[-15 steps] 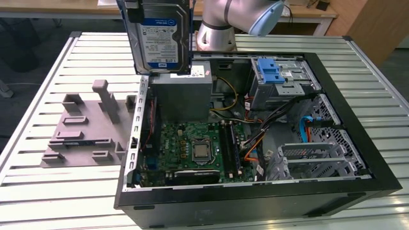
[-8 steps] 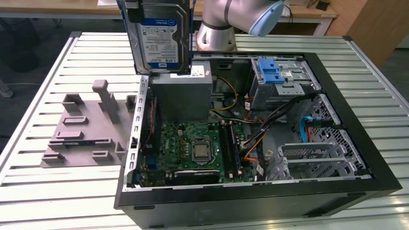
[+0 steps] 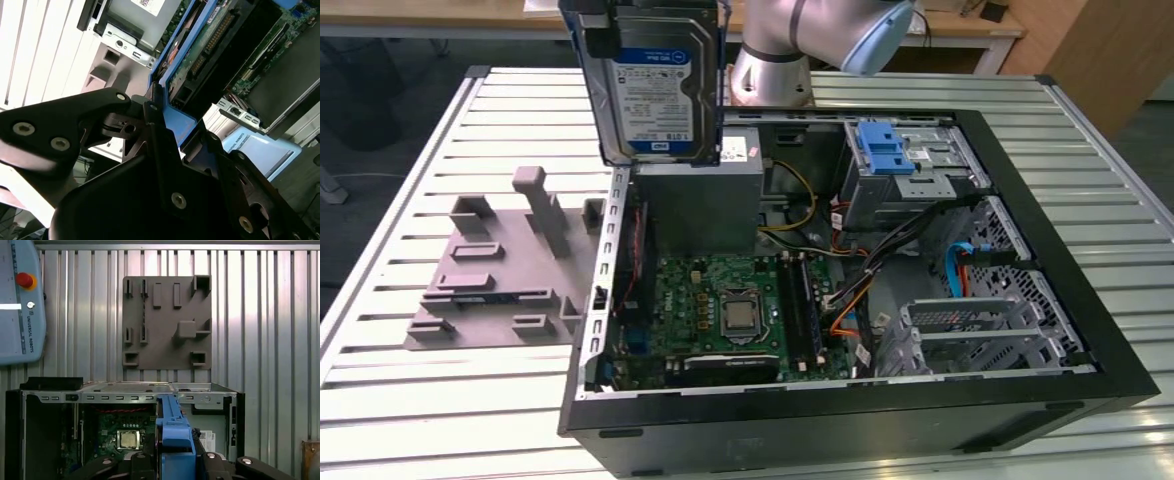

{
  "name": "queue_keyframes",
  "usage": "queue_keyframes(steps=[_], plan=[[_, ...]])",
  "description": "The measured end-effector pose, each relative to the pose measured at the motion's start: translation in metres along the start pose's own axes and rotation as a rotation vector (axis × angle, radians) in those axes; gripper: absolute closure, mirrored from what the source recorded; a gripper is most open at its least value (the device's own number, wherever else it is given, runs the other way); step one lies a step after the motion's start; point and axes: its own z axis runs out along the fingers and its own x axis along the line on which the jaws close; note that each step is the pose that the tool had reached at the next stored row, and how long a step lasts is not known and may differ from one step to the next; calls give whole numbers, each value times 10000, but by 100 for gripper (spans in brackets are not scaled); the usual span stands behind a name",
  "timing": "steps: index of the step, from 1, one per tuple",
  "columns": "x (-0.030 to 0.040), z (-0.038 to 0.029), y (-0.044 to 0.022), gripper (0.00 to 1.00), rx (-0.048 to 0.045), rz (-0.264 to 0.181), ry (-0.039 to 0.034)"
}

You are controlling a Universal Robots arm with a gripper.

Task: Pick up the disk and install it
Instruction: 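Pick up the disk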

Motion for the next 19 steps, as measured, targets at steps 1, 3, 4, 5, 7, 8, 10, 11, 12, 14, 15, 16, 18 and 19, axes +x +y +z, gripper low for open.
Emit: queue_keyframes(steps=[1, 3, 4, 5, 7, 8, 10, 11, 12, 14, 15, 16, 18, 19], plan=[[11, 0, -12, 64, 0, 1, 0], [33, 0, -47, 64, -1, 1, 1], [42, 0, -67, 64, 0, 1, 1], [48, 1, -93, 64, 0, 1, 1], [56, 2, -146, 64, 10, 0, 1], [58, 3, -167, 64, 19, 0, 1], [66, 9, -201, 64, 38, 2, 0], [70, 12, -218, 64, 45, 1, -1], [72, 13, -241, 64, 47, 1, 0], [78, 20, -301, 64, 49, 0, 1], [80, 22, -337, 64, 50, 2, 0], [81, 24, -376, 64, 50, 2, 0], [82, 28, -460, 64, 49, 0, 1], [82, 29, -504, 64, 49, 2, 0]])
